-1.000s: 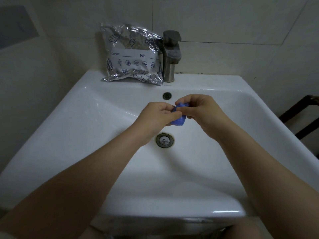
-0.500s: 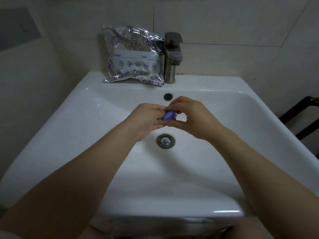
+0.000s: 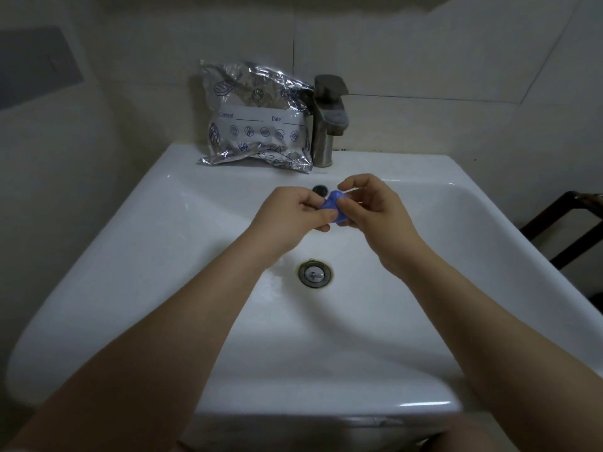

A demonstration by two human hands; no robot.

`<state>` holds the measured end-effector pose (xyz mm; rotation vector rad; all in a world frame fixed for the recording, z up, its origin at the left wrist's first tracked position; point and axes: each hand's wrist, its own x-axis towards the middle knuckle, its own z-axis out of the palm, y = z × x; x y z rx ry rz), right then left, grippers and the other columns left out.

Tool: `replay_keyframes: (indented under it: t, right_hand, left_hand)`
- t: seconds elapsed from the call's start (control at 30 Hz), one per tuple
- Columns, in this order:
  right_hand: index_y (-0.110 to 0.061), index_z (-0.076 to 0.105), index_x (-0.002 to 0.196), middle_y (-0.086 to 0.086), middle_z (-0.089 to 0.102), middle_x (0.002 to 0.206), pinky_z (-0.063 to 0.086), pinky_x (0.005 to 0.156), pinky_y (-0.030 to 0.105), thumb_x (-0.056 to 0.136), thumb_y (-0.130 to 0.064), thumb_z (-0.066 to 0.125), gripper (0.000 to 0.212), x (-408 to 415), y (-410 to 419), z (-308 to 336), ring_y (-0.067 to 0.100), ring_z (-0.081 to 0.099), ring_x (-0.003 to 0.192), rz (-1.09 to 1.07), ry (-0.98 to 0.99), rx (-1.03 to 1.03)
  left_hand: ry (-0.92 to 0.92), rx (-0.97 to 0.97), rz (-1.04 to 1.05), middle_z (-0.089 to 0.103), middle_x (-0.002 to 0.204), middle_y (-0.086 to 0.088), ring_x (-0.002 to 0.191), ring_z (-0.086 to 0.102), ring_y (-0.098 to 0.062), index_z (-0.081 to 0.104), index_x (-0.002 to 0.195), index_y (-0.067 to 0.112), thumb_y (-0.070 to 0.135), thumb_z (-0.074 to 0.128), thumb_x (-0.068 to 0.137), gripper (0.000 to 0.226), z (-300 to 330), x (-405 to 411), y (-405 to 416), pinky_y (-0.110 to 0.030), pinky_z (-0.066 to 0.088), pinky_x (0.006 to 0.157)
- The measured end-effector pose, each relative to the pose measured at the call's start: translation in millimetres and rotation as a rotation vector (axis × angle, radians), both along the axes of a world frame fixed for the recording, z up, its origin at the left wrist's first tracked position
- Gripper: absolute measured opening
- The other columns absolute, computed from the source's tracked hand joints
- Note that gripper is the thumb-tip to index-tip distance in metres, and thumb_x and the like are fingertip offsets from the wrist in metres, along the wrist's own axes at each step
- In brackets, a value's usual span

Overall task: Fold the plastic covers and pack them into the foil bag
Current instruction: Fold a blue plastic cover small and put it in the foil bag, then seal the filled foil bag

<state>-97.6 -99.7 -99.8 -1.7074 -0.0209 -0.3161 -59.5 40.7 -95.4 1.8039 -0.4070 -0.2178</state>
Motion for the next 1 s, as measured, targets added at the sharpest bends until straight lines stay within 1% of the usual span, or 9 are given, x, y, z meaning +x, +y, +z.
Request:
replay_keyframes:
  t: [0.17, 0.27, 0.37, 0.43, 0.6, 0.7, 0.8, 0.87, 1.0]
  right_hand:
    - [-0.002, 0.062, 0.108, 0.021, 0.066, 0.102, 0.056, 0.078, 0.025, 0.093, -0.003, 0.050, 0.019, 7.1, 4.2, 5.1, 0.021, 0.064, 0.085, 0.087, 0.122, 0.010]
    - [0.000, 0.063, 0.105, 0.019, 0.067, 0.102, 0.055, 0.083, 0.025, 0.093, -0.003, 0.051, 0.018, 10.0, 0.1, 24.3, 0.021, 0.065, 0.089, 0.174, 0.160, 0.042]
    - [-0.004, 0.064, 0.096, 0.013, 0.067, 0.092, 0.053, 0.075, 0.021, 0.092, -0.003, 0.051, 0.013, 13.7, -4.6, 49.7, 0.017, 0.063, 0.083, 0.219, 0.129, -0.050]
    - [-0.008, 0.063, 0.089, 0.009, 0.066, 0.085, 0.048, 0.068, 0.017, 0.092, -0.004, 0.052, 0.013, 19.6, -2.8, 66.7, 0.013, 0.060, 0.075, 0.180, 0.064, -0.153]
    - [-0.011, 0.062, 0.081, 0.004, 0.057, 0.070, 0.041, 0.060, 0.017, 0.091, -0.003, 0.054, 0.015, 58.1, 6.6, 92.2, 0.008, 0.049, 0.061, -0.086, -0.021, -0.113]
    - [-0.015, 0.062, 0.076, 0.005, 0.052, 0.065, 0.038, 0.055, 0.019, 0.091, -0.003, 0.054, 0.021, 81.2, 12.2, 101.0, 0.012, 0.044, 0.059, -0.135, -0.039, -0.016]
    - [-0.019, 0.061, 0.075, 0.009, 0.057, 0.072, 0.041, 0.064, 0.030, 0.090, -0.004, 0.055, 0.022, 99.0, 15.8, 107.8, 0.020, 0.047, 0.069, -0.177, -0.087, -0.055]
    - [-0.021, 0.061, 0.076, 0.008, 0.061, 0.075, 0.044, 0.069, 0.032, 0.090, -0.006, 0.055, 0.022, 103.3, 16.8, 111.0, 0.020, 0.051, 0.072, -0.196, -0.110, -0.101]
    - [-0.022, 0.061, 0.081, 0.001, 0.062, 0.075, 0.048, 0.072, 0.027, 0.091, -0.008, 0.054, 0.018, 104.7, 12.7, 110.4, 0.014, 0.055, 0.073, -0.189, -0.115, -0.131]
  left_hand:
    - [-0.374, 0.296, 0.065, 0.066, 0.084, -0.004, 0.071, 0.058, -0.012, 0.054, 0.105, 0.022, 0.014, 0.065, 0.084, 0.025, 7.6, -0.5, 5.3, -0.022, 0.046, 0.067]
    - [-0.543, 0.280, 0.022, 0.064, 0.085, 0.008, 0.080, 0.057, -0.005, 0.049, 0.118, 0.022, 0.013, 0.063, 0.086, 0.036, 20.2, -1.8, 11.8, -0.003, 0.037, 0.065]
    - [-0.626, 0.196, -0.016, 0.062, 0.083, 0.016, 0.079, 0.055, 0.006, 0.050, 0.120, 0.021, 0.012, 0.064, 0.086, 0.037, 34.2, 2.6, 18.4, 0.001, 0.035, 0.072]
    - [-0.603, 0.093, -0.059, 0.062, 0.082, 0.020, 0.079, 0.058, 0.011, 0.050, 0.123, 0.022, 0.014, 0.065, 0.086, 0.040, 46.0, 11.3, 21.0, -0.002, 0.040, 0.076]
    - [-0.539, 0.041, 0.039, 0.060, 0.101, 0.004, 0.071, 0.061, -0.012, 0.053, 0.115, 0.024, 0.025, 0.047, 0.097, 0.019, 76.5, 79.5, 18.5, -0.030, 0.051, 0.067]
    - [-0.682, 0.328, 0.234, 0.053, 0.125, -0.011, 0.094, 0.060, -0.029, 0.054, 0.124, 0.013, 0.007, 0.043, 0.095, 0.031, 91.2, 135.4, 19.0, -0.037, 0.050, 0.084]
    - [-0.746, 0.635, 0.237, 0.034, 0.148, -0.009, 0.126, 0.043, -0.027, 0.038, 0.141, 0.015, 0.001, 0.044, 0.091, 0.052, 98.4, 176.3, 16.9, -0.033, 0.037, 0.101]
    - [-0.698, 0.739, 0.237, 0.031, 0.149, -0.010, 0.129, 0.041, -0.030, 0.032, 0.144, 0.016, 0.005, 0.045, 0.092, 0.055, 97.9, 189.9, 14.4, -0.041, 0.037, 0.104]
    - [-0.749, 0.728, 0.324, 0.046, 0.128, -0.014, 0.111, 0.051, -0.032, 0.053, 0.122, 0.007, 0.014, 0.048, 0.094, 0.029, 94.9, 193.0, 17.8, -0.037, 0.041, 0.090]
